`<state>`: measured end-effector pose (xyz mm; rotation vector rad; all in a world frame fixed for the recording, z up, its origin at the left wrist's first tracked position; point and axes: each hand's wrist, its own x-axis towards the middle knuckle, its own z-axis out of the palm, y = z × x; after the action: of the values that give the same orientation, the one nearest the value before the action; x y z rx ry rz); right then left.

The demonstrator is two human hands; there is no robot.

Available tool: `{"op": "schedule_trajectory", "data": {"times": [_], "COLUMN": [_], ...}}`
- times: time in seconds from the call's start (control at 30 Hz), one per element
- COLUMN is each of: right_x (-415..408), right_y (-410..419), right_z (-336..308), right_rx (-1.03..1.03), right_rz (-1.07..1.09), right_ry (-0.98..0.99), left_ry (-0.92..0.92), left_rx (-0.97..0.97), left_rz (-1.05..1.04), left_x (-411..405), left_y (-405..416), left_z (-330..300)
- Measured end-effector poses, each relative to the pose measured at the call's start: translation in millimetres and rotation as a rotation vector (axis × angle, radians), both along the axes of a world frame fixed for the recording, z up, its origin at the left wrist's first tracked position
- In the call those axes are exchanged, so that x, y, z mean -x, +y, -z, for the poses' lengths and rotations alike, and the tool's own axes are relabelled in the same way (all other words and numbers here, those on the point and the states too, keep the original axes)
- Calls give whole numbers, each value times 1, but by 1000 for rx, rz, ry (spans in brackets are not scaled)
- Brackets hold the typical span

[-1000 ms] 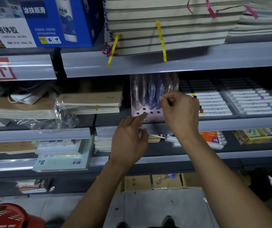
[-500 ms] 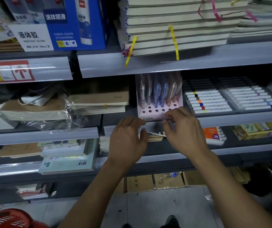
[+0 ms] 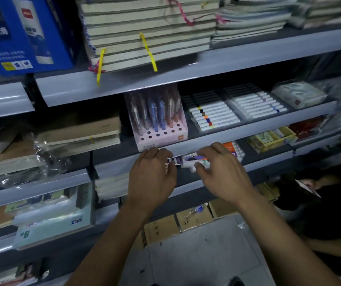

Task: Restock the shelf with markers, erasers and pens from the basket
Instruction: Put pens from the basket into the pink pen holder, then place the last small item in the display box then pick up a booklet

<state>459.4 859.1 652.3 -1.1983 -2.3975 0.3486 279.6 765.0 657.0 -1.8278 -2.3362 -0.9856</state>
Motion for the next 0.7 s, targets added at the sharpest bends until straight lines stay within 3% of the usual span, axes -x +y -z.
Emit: {"op": "schedule_trajectory", "data": {"times": [0.7], "right_x": [-290], "right_y": [111], "right_z": [7], "right_rx": [79], "right_rz": [109], "right_ry": [38], "left_ry": [-12], "left_rx": [76], "left_rz": [190], "left_x": [-290], "left_y": [151], "left_z": [-3]}}
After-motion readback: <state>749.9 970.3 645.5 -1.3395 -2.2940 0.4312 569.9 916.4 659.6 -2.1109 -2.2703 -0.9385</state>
